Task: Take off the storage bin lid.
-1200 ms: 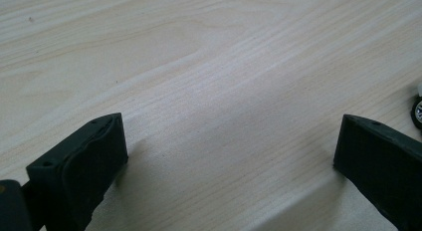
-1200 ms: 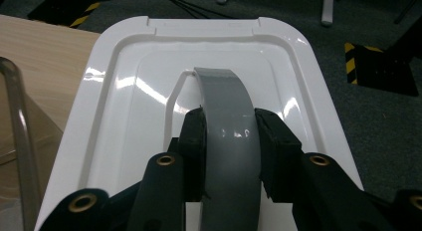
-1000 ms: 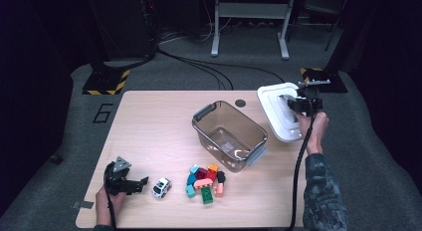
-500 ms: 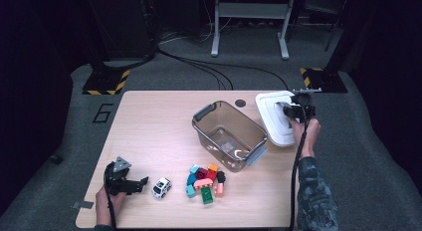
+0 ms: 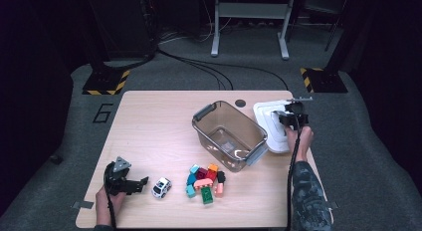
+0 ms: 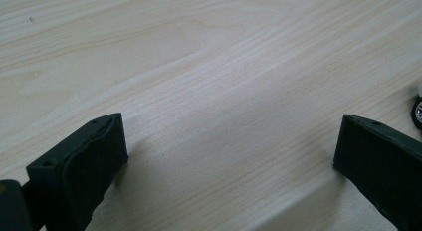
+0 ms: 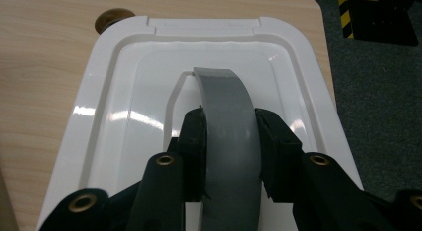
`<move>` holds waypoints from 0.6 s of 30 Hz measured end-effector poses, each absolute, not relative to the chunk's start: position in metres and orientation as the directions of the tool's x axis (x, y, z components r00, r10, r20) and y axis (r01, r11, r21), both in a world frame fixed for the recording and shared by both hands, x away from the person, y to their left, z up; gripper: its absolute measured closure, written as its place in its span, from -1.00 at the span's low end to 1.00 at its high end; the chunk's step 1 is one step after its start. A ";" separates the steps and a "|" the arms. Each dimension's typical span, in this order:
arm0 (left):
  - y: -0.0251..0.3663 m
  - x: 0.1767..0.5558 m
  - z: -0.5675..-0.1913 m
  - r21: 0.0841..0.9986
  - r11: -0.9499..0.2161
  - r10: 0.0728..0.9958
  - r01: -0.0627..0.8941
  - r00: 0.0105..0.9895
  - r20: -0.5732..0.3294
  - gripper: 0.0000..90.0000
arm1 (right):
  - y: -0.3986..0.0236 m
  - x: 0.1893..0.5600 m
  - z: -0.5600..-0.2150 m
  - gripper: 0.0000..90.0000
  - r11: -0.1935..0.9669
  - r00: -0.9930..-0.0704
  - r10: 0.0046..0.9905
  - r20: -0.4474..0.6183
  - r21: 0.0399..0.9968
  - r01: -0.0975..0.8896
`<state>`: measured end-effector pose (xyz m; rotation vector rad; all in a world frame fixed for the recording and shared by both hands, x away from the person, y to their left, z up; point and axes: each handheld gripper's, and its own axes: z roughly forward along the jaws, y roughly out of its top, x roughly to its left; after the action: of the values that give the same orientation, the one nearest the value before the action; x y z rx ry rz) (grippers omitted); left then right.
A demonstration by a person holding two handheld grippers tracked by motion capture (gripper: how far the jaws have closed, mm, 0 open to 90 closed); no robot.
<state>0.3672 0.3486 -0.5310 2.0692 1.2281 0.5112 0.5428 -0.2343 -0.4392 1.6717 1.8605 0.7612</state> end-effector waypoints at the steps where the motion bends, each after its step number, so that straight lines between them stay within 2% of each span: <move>1: 0.349 0.367 -0.531 0.714 -0.334 0.877 0.615 0.481 -0.004 -1.00 | -0.234 0.543 -0.442 0.50 0.083 -0.103 0.995 -0.014 0.704 0.705; 12: 0.349 0.367 -0.531 0.715 -0.334 0.877 0.615 0.480 -0.004 -0.99 | -0.229 0.544 -0.479 0.50 0.036 -0.043 0.999 -0.006 0.689 0.723; 18: 0.349 0.367 -0.531 0.714 -0.334 0.877 0.615 0.481 -0.004 -1.00 | -0.229 0.544 -0.486 0.49 0.037 -0.037 0.999 -0.016 0.697 0.716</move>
<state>0.3672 0.3486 -0.5310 2.0691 1.2279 0.5113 0.5439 -0.2287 -0.4864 1.7304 1.8067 0.7170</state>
